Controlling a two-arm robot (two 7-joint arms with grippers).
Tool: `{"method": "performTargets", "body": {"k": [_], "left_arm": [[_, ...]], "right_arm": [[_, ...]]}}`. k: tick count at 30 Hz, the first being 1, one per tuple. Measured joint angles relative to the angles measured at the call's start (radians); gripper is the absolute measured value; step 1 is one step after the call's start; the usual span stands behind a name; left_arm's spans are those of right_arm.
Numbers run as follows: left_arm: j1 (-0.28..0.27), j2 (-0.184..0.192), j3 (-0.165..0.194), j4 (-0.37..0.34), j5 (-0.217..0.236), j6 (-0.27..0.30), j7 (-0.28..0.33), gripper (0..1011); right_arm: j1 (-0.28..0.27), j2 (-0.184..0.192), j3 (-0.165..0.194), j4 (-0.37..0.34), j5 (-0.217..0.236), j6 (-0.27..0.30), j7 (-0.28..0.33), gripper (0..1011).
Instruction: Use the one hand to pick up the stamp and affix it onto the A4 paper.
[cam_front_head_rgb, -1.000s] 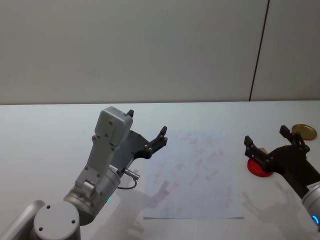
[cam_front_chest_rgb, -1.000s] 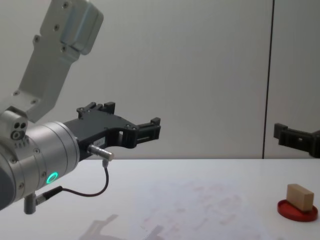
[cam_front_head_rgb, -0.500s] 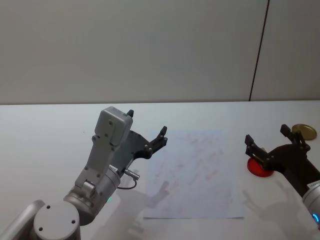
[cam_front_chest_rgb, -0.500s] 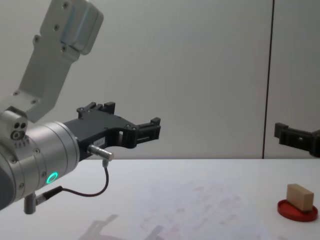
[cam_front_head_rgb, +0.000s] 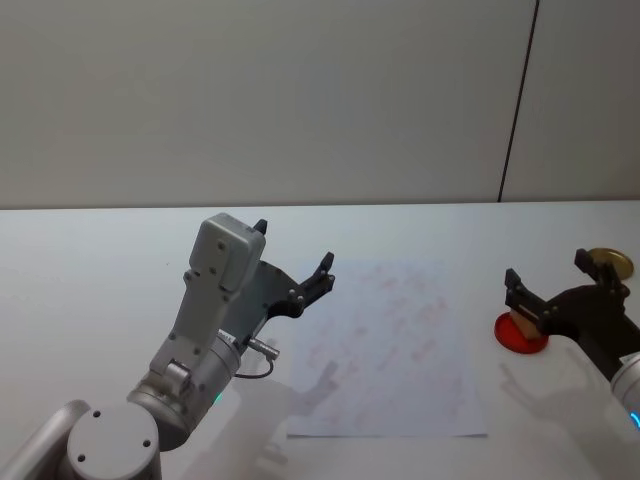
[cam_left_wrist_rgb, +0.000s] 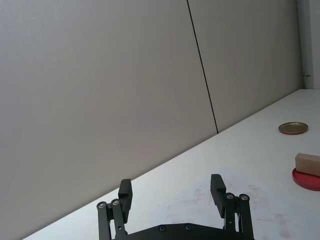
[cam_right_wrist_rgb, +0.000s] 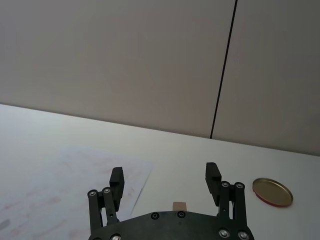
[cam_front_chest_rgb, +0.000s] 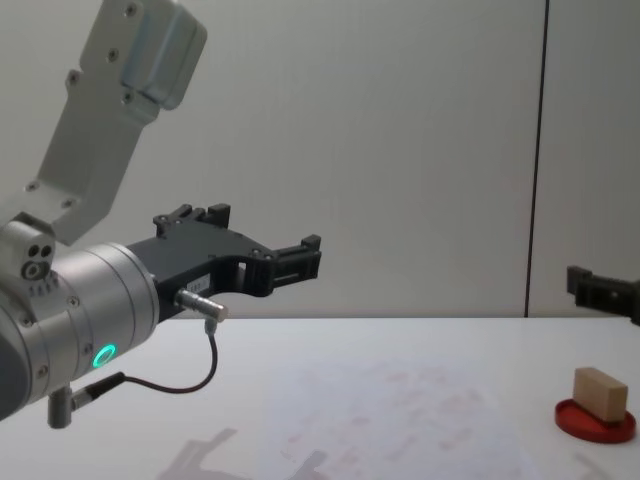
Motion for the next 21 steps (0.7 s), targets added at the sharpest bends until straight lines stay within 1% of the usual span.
{"method": "performTargets", "body": {"k": [6,7,9,21], "left_arm": [[0.000,0.000,0.000,0.000,0.000,0.000,0.000,993],[0.000,0.000,0.000,0.000,0.000,0.000,0.000,993],[0.000,0.000,0.000,0.000,0.000,0.000,0.000,993],[0.000,0.000,0.000,0.000,0.000,0.000,0.000,993]], "right_arm": [[0.022,-0.004,0.004,0.035,-0.015,0.047,0.000,1001],[0.022,-0.004,0.004,0.035,-0.015,0.047,0.000,1001],[0.033,-0.008,0.004,0.052,-0.021,0.070,0.003,1001],[0.070,-0.028,-0.003,0.117,-0.036,0.140,0.025,1001]]}}
